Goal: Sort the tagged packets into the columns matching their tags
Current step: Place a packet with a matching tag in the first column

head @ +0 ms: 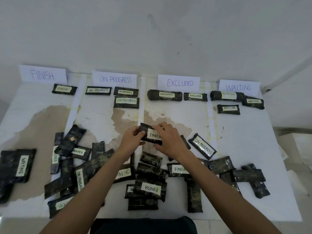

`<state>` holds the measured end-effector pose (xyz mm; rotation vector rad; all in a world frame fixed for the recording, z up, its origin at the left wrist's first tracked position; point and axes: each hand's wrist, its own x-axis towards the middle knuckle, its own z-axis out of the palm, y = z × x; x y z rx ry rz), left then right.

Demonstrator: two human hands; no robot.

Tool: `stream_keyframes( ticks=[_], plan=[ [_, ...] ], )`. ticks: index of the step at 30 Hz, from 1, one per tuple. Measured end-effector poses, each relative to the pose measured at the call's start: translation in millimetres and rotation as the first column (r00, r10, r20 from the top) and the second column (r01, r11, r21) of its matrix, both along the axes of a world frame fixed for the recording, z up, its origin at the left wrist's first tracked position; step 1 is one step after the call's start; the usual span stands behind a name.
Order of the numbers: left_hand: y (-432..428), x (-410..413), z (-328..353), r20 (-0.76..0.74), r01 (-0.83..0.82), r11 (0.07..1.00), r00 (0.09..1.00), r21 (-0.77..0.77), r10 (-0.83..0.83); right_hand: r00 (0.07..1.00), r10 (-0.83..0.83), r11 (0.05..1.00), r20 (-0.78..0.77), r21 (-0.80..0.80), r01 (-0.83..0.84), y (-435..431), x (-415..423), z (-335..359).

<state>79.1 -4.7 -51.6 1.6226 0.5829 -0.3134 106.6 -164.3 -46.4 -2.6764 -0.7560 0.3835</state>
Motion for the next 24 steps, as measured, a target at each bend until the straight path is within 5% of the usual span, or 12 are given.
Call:
stream_keyframes(
  ticks=[17,24],
  plan=[
    [233.7,-37.8,6.9,0.084,0.066,0.816,0.987,0.574,-0.139,0.990,0.138,0.983,-0.008,0.121,-0.136,198.1,13.1,7.0],
    [337.8,-32.1,-9.8,0.031,0.105,0.743,0.985,0.661,-0.167,0.989,0.147,0.983,0.019,0.105,-0.148,303.2,36.3,-9.9]
  ],
)
